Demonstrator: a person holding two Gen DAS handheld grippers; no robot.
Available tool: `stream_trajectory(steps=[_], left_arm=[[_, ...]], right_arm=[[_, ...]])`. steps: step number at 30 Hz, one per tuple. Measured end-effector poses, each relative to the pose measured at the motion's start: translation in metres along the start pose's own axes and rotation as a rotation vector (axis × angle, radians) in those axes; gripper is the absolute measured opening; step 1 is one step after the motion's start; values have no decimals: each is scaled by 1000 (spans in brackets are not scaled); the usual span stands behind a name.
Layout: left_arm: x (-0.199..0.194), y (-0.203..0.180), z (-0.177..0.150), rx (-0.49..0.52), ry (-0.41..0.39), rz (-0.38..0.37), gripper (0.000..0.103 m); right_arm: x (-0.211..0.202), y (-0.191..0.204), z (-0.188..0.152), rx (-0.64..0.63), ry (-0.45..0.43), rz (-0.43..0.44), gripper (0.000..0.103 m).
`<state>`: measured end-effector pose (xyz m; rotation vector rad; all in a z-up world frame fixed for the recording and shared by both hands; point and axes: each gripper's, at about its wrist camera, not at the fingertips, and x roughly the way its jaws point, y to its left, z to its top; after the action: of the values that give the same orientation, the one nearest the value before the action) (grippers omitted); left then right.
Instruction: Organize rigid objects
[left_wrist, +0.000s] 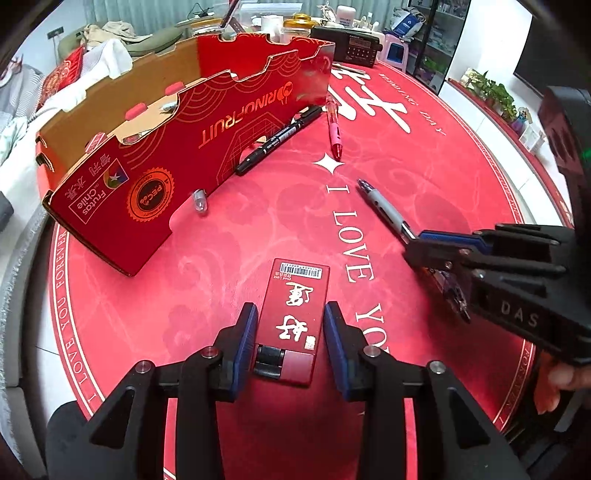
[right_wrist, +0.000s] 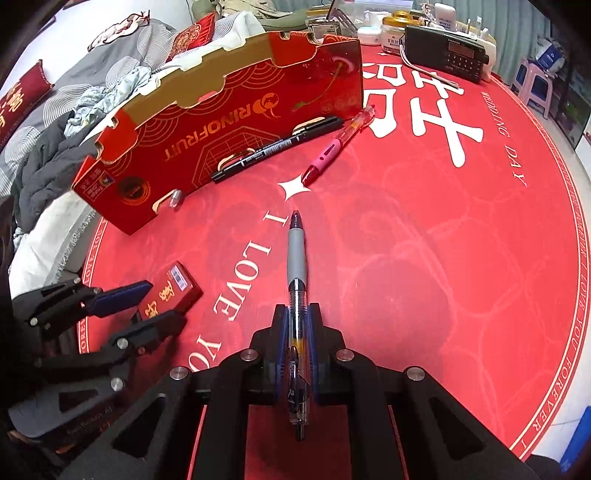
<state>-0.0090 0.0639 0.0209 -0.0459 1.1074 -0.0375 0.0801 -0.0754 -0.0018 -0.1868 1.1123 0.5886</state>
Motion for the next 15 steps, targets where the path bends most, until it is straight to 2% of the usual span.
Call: stream_trajectory(steps=[4, 7, 15], left_arm=[[3, -11, 4, 51, 35, 50, 39], [5, -8, 6, 25, 57, 45, 40], [4, -9, 3, 20, 35, 54, 40]], right_arm=[[2, 11, 2, -72, 23, -56, 12], [5, 19, 5, -127, 59, -98, 12], [6, 18, 4, -132, 69, -111, 12]])
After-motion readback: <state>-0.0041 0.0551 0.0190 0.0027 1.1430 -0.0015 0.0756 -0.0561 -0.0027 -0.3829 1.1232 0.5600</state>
